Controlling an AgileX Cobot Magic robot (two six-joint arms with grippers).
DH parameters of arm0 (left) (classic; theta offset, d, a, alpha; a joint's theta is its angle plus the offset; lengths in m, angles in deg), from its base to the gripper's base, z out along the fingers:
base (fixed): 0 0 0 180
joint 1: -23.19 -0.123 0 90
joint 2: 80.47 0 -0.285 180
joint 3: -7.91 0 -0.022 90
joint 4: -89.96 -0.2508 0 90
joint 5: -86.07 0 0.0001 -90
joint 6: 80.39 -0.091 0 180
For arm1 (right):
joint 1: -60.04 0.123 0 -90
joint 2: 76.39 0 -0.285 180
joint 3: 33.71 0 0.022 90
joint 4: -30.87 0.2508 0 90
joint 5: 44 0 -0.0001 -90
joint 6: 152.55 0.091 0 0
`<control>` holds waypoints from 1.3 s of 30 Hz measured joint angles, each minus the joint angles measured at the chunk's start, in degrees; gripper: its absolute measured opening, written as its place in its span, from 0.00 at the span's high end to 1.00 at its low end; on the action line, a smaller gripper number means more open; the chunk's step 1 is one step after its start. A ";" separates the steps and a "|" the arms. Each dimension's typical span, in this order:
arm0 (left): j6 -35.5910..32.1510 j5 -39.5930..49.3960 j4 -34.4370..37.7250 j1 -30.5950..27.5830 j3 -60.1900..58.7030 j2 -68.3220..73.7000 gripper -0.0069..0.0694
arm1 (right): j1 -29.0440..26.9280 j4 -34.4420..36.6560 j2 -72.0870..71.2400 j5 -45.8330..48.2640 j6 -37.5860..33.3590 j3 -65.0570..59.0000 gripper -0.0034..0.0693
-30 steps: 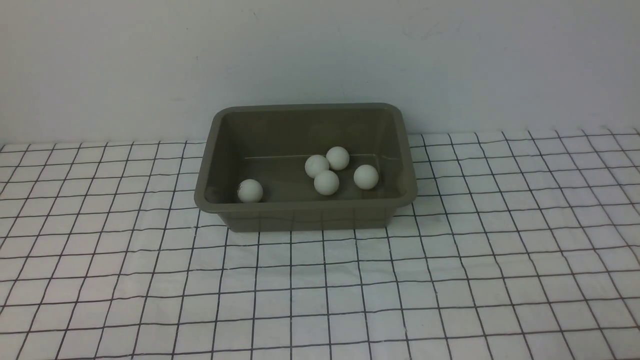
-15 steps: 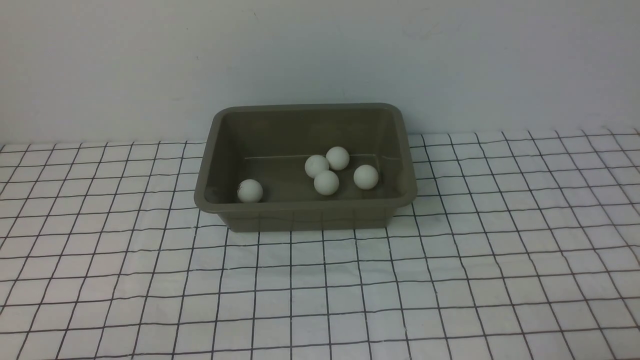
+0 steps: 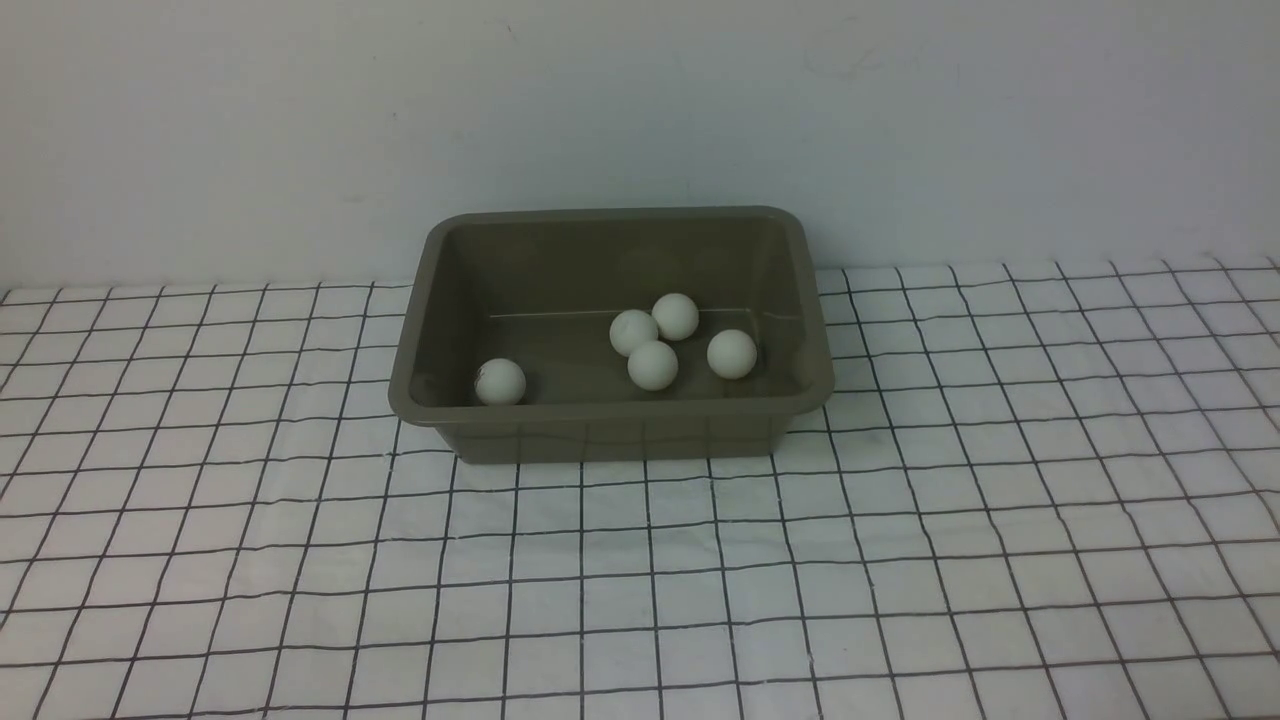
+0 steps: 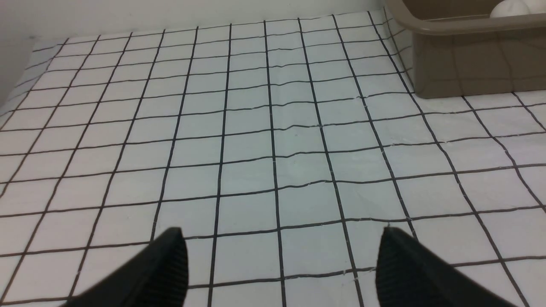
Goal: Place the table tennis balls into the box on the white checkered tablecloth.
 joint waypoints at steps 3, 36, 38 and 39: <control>0.00 0.00 0.00 0.00 0.00 0.00 0.21 | 0.00 0.00 0.00 0.00 -0.79 0.00 0.49; 0.00 0.00 0.00 0.00 0.00 0.00 0.21 | 0.00 0.05 0.00 0.00 -0.96 0.00 0.49; 0.00 0.00 0.00 0.00 0.00 0.00 0.21 | 0.00 0.05 0.00 0.00 -0.96 0.00 0.49; 0.00 0.00 0.00 0.00 0.00 0.00 0.21 | 0.00 0.05 0.00 0.00 -0.96 0.00 0.49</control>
